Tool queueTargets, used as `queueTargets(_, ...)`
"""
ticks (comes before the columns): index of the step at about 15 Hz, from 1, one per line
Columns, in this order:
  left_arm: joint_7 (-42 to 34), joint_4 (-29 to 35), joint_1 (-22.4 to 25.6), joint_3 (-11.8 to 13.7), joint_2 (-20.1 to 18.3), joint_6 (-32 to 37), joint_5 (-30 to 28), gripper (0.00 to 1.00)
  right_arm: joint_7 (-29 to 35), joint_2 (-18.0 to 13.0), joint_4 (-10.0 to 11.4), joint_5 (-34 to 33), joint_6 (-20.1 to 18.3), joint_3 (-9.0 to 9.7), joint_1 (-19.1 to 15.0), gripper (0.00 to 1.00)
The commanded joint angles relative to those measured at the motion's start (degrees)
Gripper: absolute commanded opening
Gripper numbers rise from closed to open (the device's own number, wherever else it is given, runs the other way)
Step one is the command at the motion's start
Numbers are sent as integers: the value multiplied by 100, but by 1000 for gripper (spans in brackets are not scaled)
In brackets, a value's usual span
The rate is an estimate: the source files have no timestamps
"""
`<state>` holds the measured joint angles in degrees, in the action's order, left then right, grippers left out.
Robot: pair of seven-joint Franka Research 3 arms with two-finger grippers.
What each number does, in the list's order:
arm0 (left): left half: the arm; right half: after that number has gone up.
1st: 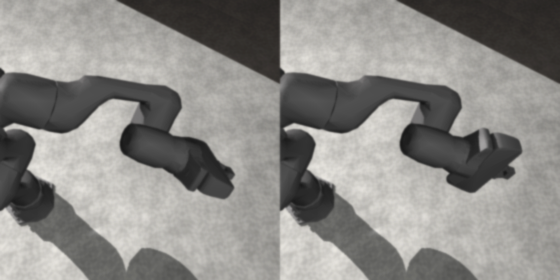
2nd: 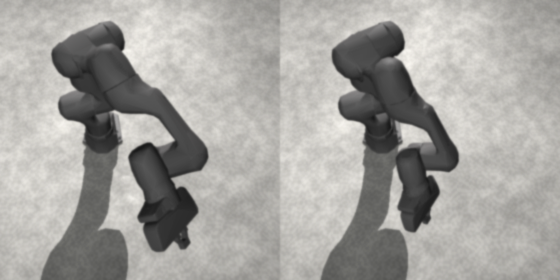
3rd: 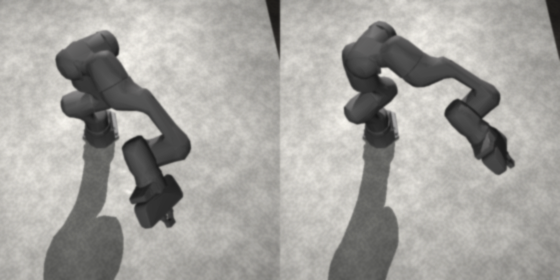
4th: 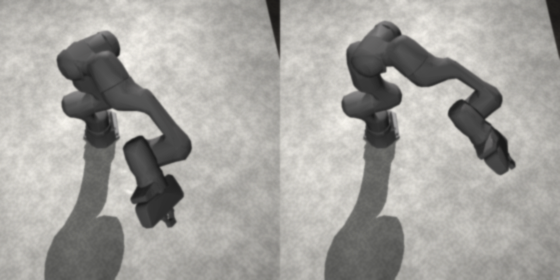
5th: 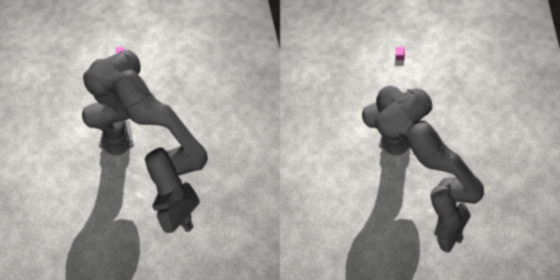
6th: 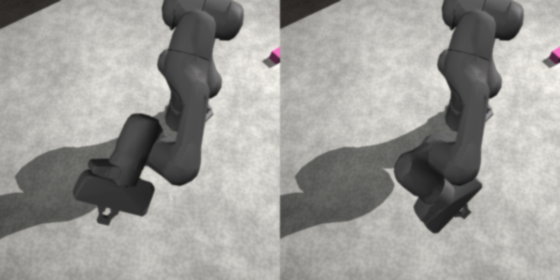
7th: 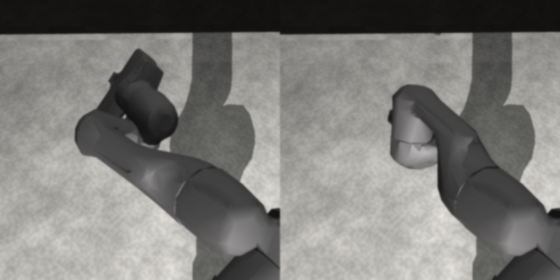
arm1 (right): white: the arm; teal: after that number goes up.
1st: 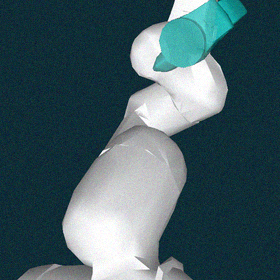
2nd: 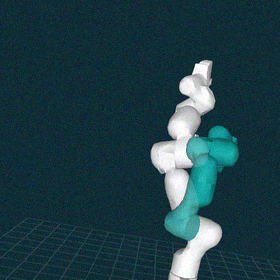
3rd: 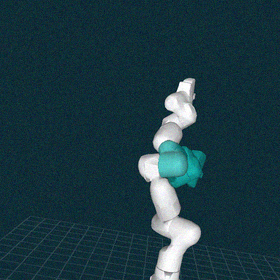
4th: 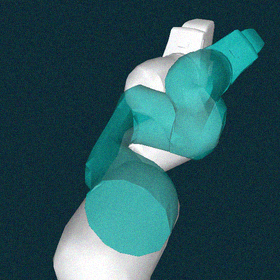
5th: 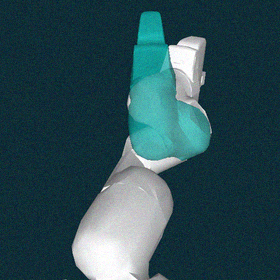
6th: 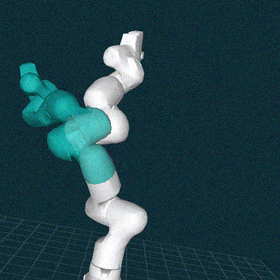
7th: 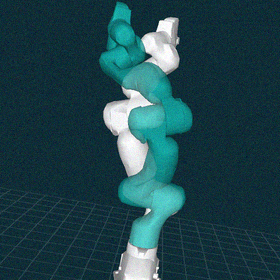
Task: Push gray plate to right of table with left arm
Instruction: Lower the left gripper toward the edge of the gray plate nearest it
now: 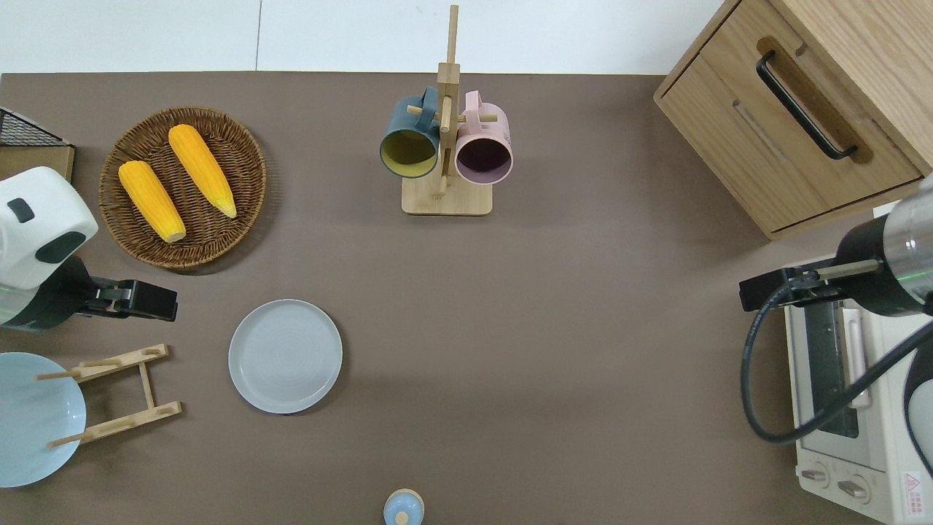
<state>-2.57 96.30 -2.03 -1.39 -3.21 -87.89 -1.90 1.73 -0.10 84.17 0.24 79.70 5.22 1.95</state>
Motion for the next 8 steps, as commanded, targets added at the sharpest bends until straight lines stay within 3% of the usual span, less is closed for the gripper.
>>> queueTargets(1,54,133,-8,51,-4,87,-47,995,-15,-43,-6,46,-69,32,-63,983)
queueTargets(8,46,451,10,51,-92,36,-47,995,-15,-43,3,46,-69,32,-63,983)
